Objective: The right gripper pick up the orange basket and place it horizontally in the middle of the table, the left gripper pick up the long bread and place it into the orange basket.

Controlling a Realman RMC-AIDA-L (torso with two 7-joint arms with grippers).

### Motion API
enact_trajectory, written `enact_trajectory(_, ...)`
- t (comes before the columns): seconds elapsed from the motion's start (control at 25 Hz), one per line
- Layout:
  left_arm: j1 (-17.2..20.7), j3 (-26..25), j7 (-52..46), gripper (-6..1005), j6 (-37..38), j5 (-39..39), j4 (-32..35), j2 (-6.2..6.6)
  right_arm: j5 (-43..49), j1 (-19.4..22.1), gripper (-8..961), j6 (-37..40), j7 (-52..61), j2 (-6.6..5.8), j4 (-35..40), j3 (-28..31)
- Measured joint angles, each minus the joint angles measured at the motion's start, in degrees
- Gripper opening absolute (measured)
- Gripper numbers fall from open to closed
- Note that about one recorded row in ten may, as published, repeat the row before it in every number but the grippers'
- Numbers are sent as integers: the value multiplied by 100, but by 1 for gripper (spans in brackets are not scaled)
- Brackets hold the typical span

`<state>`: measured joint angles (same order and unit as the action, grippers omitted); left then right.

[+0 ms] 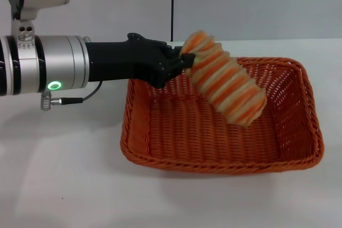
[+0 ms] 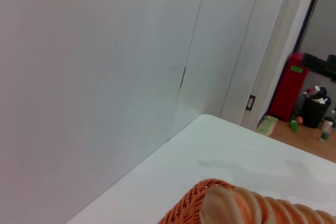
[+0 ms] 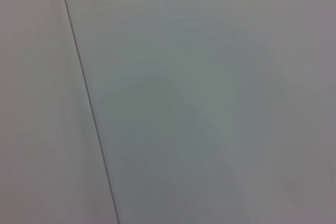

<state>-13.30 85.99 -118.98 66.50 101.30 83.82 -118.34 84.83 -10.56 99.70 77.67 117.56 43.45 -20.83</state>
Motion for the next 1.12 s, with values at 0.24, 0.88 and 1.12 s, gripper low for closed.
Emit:
enact_trajectory(0.24, 30, -87, 3, 274, -33, -10, -94, 0, 7, -35, 629, -76, -48, -42, -98, 0)
enact_trajectory(0.88, 182, -1373, 658, 748, 32, -151, -405, 21, -29, -82, 629, -89, -113, -66, -119, 222)
enact_trajectory(1.12, 182, -2690, 2162, 783, 50, -1041, -1556, 26, -43, -133, 629, -39, -142, -67, -109, 388)
